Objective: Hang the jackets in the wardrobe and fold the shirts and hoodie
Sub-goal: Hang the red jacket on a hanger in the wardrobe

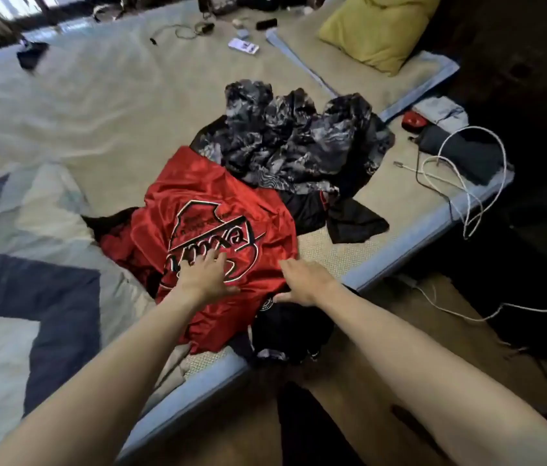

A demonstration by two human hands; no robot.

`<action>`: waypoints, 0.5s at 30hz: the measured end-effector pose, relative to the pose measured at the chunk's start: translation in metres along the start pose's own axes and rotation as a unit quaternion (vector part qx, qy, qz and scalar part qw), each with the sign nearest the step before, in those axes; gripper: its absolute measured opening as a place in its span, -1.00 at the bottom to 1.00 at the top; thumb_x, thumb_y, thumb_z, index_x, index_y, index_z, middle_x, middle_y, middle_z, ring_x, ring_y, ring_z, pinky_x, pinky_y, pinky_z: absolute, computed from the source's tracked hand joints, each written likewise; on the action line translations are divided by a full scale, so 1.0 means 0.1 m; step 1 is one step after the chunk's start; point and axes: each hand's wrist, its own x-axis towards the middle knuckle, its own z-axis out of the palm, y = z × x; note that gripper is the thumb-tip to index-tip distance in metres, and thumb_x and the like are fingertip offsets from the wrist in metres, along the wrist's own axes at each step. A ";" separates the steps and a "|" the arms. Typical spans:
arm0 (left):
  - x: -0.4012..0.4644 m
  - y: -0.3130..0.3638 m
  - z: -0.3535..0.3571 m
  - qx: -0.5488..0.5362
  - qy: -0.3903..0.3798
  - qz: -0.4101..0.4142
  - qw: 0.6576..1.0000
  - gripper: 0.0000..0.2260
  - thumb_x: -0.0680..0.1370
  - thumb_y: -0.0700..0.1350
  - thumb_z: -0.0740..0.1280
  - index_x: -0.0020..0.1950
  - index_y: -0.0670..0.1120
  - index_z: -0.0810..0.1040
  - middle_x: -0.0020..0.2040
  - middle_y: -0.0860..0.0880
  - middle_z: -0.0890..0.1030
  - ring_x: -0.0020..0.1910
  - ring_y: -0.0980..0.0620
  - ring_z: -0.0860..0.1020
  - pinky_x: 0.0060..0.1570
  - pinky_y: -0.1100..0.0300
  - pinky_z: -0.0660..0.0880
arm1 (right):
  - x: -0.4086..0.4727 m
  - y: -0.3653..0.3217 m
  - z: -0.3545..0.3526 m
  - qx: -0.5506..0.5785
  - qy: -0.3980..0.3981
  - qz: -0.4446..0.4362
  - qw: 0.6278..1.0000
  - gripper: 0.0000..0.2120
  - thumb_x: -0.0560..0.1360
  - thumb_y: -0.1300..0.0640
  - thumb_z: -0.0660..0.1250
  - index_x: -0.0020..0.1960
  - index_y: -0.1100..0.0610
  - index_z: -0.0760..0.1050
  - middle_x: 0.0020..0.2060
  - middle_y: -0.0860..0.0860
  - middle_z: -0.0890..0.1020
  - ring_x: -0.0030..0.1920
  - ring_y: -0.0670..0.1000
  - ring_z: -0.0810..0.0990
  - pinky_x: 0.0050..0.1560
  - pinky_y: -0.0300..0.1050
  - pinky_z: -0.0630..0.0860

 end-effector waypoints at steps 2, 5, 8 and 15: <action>0.31 0.07 0.29 0.014 -0.066 -0.015 0.998 -0.14 0.43 0.38 0.37 0.57 -0.02 0.17 0.55 -0.05 0.24 0.50 -0.16 0.32 0.40 -0.27 0.27 | 0.35 0.03 0.24 -0.010 -0.028 -0.035 0.999 -0.23 0.49 -0.30 0.37 0.46 0.22 0.29 0.34 0.16 0.50 0.32 0.21 0.52 0.27 0.10 0.45; 0.60 0.10 0.83 -0.022 -0.173 -0.055 0.983 -0.10 0.40 0.38 0.40 0.55 -0.06 0.17 0.55 -0.08 0.26 0.50 -0.18 0.33 0.39 -0.24 0.29 | 0.80 0.07 0.63 0.003 -0.034 -0.068 0.997 -0.20 0.49 -0.26 0.39 0.51 0.21 0.25 0.40 0.15 0.46 0.37 0.19 0.47 0.36 0.10 0.39; 0.77 0.15 1.24 -0.029 -0.232 -0.079 0.969 -0.09 0.36 0.39 0.43 0.51 -0.07 0.20 0.50 -0.08 0.31 0.46 -0.19 0.37 0.36 -0.23 0.32 | 1.16 0.08 0.97 -0.026 -0.047 -0.088 0.995 -0.16 0.46 -0.27 0.41 0.53 0.19 0.23 0.41 0.13 0.44 0.40 0.18 0.43 0.42 0.10 0.33; 0.76 0.20 1.91 0.131 -0.074 0.022 0.988 -0.76 0.63 -0.10 0.19 0.30 -0.06 0.41 0.20 -0.09 0.55 0.12 -0.17 0.61 0.12 -0.01 0.47 | 1.55 0.00 1.26 -0.094 -0.087 -0.137 0.982 -0.65 0.56 0.09 0.37 0.32 0.11 0.51 0.27 0.10 0.58 0.30 0.15 0.53 0.29 0.03 0.39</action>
